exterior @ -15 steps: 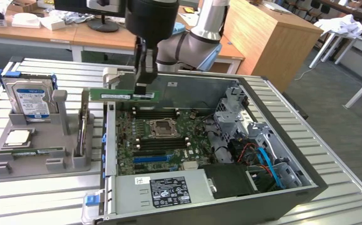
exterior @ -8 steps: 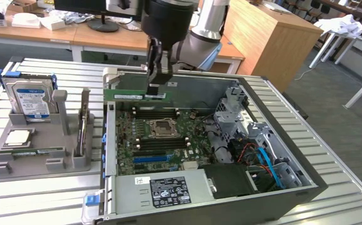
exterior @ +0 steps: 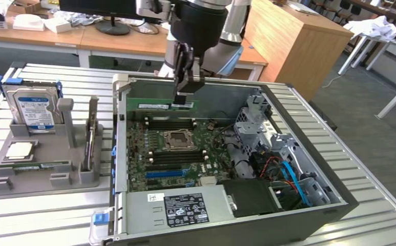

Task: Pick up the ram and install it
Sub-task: 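Pick up the ram and move it above insertion slot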

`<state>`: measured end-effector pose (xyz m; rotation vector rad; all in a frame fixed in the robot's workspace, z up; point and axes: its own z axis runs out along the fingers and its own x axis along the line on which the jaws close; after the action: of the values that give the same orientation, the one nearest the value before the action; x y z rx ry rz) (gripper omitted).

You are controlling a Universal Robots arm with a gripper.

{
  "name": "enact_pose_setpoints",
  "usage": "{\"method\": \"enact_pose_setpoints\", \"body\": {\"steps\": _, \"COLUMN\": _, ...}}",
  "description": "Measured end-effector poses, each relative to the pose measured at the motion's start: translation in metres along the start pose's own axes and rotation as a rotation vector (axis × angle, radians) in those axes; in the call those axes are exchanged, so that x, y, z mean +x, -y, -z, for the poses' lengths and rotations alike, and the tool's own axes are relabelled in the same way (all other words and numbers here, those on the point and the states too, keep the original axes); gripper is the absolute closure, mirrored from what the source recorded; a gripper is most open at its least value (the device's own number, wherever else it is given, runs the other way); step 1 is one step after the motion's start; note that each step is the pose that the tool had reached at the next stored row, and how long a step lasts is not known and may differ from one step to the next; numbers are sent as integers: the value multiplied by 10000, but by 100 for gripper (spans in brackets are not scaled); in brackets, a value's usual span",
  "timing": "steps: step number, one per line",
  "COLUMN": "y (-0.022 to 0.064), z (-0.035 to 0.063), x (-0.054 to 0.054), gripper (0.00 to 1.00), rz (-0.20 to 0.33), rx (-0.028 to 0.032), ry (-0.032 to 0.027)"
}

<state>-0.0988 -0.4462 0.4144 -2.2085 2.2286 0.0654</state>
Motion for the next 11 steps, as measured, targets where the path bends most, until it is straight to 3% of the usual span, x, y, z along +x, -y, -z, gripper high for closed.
{"method": "enact_pose_setpoints", "body": {"steps": 11, "y": 332, "z": 9, "x": -3, "gripper": 88, "rz": 2, "rx": 0, "ry": 0}}
